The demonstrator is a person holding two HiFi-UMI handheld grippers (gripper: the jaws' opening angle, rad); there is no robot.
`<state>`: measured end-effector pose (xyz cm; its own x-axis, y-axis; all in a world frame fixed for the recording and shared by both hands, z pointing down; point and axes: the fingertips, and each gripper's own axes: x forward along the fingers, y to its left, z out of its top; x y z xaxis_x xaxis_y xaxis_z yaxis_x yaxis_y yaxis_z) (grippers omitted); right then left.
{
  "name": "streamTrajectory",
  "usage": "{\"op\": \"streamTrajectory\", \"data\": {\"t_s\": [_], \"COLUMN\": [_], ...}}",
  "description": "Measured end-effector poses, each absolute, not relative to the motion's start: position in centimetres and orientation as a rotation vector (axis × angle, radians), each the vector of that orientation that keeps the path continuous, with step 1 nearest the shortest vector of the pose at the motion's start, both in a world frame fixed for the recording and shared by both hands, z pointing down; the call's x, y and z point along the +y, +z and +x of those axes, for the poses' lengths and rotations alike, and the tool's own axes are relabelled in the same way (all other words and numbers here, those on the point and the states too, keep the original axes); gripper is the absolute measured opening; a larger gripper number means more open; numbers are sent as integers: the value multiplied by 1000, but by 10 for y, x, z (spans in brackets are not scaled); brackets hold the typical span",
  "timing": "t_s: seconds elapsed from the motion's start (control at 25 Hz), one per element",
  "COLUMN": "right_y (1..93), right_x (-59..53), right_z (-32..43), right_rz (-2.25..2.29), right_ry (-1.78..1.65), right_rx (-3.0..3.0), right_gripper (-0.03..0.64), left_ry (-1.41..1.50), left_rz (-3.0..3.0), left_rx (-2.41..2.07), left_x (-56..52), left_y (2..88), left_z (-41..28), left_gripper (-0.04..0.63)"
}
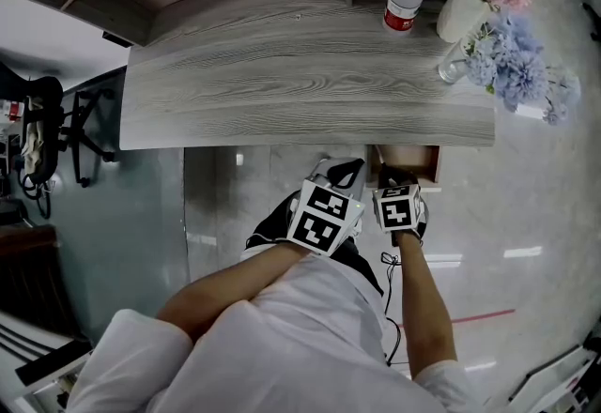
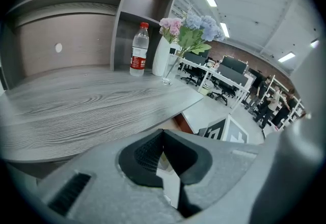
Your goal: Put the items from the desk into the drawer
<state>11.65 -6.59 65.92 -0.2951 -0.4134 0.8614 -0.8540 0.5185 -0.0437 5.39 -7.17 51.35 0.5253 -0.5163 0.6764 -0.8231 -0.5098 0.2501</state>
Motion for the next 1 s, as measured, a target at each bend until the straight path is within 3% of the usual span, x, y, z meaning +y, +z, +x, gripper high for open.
{"op": "streamTrajectory", "data": {"t_s": [1.0], "right_y": [635], "right_x": [-67], "right_z": [116], "right_rz": [1099], "right_ry": [712], "right_rx": [-1959], "right_gripper": [38], "left_ry": [681], "left_rz": [2211], "left_rx": [-1116], "left_x": [-71], "left_y": [503], "left_z": [55], "left_gripper": [3]}}
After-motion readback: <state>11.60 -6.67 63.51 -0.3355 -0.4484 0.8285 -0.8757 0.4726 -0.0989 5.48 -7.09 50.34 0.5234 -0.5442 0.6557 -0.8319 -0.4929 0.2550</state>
